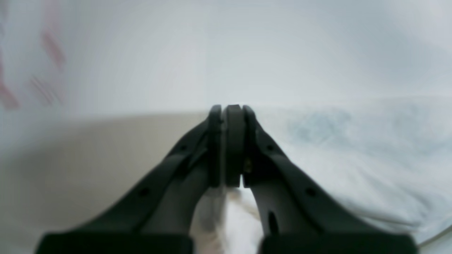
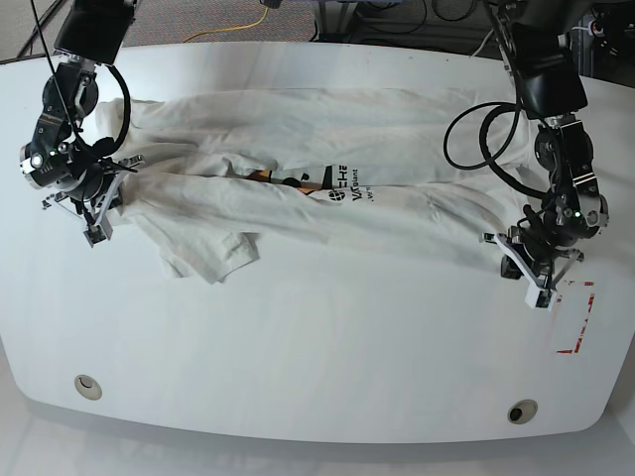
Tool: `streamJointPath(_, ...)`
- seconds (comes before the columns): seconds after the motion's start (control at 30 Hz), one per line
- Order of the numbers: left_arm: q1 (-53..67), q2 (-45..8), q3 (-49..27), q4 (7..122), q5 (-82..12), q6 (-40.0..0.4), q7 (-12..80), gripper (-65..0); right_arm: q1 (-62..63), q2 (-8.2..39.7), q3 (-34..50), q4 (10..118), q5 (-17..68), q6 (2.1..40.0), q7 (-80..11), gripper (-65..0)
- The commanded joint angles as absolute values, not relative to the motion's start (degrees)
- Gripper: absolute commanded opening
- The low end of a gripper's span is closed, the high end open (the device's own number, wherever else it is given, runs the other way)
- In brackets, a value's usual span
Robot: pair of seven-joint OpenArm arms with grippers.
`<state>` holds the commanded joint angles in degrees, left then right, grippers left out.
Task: Layout the t-shirt on the table in an organized manner, then fold the t-shirt properly
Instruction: 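Pull the folded edge taut, moving the left gripper away from the right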
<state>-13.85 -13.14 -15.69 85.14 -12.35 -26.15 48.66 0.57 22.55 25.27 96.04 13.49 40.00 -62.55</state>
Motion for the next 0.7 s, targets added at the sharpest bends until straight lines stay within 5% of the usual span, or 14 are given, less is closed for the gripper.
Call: streamJointPath(0.7,-6.3,-13.1,-17.3,106.6,-19.3,-26.2,72.7,-65.0,1.3,22.5,25.3,96.0,13.5,40.0,-62.5,-65.0)
